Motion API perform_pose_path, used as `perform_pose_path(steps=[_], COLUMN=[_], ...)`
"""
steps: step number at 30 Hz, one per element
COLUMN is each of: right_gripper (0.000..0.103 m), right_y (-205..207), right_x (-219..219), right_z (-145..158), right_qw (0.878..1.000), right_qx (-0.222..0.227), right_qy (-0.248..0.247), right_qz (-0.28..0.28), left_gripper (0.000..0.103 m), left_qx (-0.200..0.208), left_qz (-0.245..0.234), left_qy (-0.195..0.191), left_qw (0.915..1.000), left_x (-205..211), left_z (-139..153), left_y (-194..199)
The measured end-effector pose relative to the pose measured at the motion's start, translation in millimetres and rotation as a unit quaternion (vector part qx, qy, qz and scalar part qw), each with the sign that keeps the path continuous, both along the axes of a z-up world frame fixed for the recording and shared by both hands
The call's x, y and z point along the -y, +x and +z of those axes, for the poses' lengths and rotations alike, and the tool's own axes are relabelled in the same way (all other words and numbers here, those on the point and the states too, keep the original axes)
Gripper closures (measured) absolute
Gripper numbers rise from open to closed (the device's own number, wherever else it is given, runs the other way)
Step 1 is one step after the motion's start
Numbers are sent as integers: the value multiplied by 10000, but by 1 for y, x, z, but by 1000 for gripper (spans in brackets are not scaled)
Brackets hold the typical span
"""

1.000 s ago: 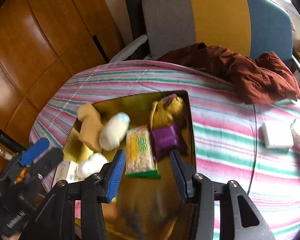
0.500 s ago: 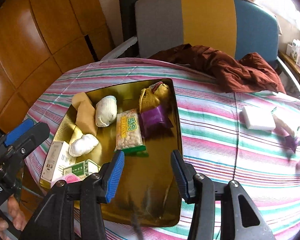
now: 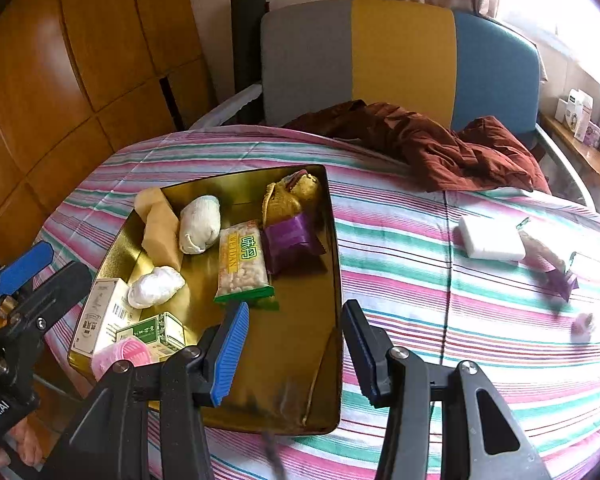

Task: Organize objects
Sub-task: 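Withdraw both grippers from the tray toward the remaining items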

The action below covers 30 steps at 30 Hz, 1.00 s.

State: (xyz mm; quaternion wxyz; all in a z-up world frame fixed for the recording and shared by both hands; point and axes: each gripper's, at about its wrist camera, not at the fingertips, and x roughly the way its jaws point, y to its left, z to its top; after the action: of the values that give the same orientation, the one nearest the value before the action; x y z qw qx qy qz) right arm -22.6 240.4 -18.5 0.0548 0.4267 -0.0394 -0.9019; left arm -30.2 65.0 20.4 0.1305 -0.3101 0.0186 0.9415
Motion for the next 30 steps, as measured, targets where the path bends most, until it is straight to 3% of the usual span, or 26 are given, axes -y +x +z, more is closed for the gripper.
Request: perform_pose_path(steps=[17, 20, 30], right_gripper=[54, 54, 53], right_y=[9, 10, 10], right_x=[-21, -27, -59], right_z=[3, 3, 5], right_qw=[9998, 9996, 9987], right_qx=[-45, -35, -50], right_qy=[113, 164, 250], right_qz=[-172, -214, -440], left_gripper=[28, 20, 19], left_qx=[-108, -176, -284], left_qz=[-296, -328, -545], left_qy=[-293, -358, -565], left_qw=[9991, 9987, 9965], left_x=[-20, -25, -42], left_z=[3, 4, 6], left_y=[14, 18, 24])
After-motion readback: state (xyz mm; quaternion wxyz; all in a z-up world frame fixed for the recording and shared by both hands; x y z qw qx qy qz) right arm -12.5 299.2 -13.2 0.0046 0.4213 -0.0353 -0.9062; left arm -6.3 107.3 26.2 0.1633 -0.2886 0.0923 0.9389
